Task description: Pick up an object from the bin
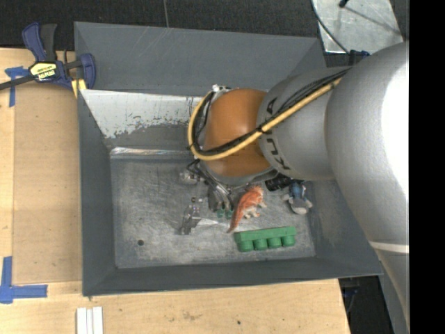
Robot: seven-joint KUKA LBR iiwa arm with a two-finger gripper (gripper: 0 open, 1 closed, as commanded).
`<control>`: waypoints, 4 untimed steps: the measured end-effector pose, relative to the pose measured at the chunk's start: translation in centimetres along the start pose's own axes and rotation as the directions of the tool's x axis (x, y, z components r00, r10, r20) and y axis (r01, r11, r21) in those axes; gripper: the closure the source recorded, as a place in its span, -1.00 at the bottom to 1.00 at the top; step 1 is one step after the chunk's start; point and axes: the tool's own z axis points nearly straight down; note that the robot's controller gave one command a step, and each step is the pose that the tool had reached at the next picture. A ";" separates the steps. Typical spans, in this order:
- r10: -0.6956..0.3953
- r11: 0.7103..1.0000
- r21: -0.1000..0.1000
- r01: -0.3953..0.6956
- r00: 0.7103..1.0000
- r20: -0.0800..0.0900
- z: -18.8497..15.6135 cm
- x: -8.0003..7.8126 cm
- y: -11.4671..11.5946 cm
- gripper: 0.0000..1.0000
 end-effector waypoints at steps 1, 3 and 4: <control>0.132 0.991 -0.001 -0.132 0.991 0.001 0.5 0.6 4.1 1.00; 0.167 0.986 0.003 -0.167 0.986 -0.002 -1.1 -0.1 5.8 1.00; 0.182 0.983 0.001 -0.182 0.983 0.000 -1.6 1.0 6.3 1.00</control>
Offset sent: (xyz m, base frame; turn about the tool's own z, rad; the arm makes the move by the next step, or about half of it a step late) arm 0.0000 0.0000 0.0000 0.0000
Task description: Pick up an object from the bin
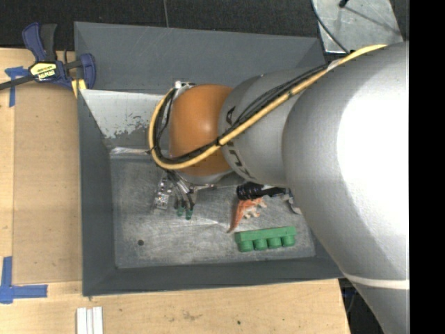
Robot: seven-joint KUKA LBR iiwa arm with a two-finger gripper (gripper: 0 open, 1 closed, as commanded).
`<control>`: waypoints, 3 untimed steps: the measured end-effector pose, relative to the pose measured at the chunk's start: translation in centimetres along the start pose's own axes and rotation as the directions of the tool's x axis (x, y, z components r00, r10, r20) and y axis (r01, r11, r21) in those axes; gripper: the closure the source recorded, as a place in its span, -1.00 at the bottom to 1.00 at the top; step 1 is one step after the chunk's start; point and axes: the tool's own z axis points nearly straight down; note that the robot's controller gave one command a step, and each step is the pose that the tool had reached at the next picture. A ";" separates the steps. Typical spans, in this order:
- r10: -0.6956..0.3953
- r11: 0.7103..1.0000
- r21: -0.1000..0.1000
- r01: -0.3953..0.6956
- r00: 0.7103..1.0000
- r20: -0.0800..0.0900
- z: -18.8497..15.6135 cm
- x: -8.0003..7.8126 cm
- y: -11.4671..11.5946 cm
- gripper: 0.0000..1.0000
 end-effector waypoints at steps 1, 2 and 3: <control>-0.169 0.986 0.004 0.169 0.986 -0.006 -2.9 2.0 -0.7 1.00; 0.060 0.998 0.000 -0.060 0.998 0.000 -1.8 -1.3 1.6 -1.00; 0.095 0.995 0.001 -0.095 0.995 -0.001 -1.4 -1.9 2.1 -1.00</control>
Offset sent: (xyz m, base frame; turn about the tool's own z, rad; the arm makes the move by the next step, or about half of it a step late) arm 0.0233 0.0156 0.0142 0.0966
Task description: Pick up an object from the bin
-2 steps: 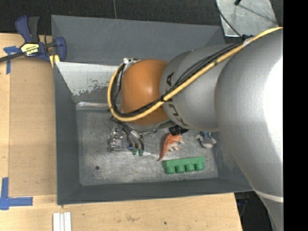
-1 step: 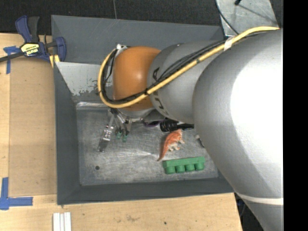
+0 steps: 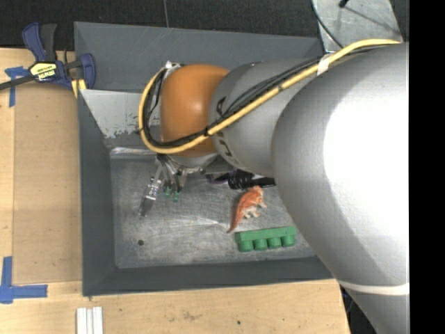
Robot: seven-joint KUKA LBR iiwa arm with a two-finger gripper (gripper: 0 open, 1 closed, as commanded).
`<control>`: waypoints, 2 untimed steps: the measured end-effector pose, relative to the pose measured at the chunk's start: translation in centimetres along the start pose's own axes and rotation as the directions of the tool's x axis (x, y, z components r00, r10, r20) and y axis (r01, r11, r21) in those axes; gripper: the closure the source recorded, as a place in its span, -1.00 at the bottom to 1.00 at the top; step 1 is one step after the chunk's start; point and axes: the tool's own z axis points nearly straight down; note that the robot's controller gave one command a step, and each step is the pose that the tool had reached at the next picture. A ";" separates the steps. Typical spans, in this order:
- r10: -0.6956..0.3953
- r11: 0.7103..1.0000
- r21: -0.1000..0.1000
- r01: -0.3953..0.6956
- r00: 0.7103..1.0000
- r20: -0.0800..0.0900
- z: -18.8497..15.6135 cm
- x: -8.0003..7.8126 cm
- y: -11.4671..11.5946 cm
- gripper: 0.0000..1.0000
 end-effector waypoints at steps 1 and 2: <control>-0.109 0.994 -0.005 0.109 0.994 0.014 3.9 -7.0 -1.7 1.00; -0.109 0.994 -0.005 0.109 0.994 0.014 3.9 -7.0 -1.7 1.00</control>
Offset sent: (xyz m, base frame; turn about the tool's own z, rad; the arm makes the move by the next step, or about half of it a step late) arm 0.0000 0.0000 0.0000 0.0000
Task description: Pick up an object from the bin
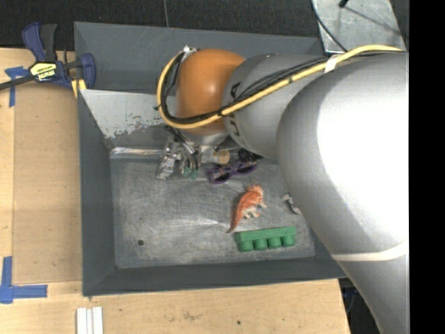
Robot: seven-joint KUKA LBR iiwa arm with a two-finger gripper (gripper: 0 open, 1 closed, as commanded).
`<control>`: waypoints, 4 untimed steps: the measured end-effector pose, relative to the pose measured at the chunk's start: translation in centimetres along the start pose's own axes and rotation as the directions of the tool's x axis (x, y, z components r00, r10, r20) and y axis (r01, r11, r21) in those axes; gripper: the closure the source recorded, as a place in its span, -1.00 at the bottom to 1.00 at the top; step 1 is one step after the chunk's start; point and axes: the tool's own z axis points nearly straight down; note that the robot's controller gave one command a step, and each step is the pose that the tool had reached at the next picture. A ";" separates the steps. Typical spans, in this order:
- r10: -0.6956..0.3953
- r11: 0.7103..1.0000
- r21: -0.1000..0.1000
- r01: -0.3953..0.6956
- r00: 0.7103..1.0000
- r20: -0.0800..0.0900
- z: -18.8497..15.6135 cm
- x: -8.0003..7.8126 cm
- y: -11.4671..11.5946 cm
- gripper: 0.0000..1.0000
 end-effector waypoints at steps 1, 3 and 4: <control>0.001 1.000 0.006 -0.001 1.000 -0.017 -3.2 -0.1 -4.4 1.00; -0.002 1.000 0.005 0.002 1.000 -0.015 -6.2 1.7 -5.3 -1.00; 0.041 0.999 0.005 -0.041 0.999 -0.014 -4.8 0.9 -6.2 -1.00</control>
Offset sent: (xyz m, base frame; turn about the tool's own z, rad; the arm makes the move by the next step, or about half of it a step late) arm -0.0318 -0.0465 0.0608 -0.0008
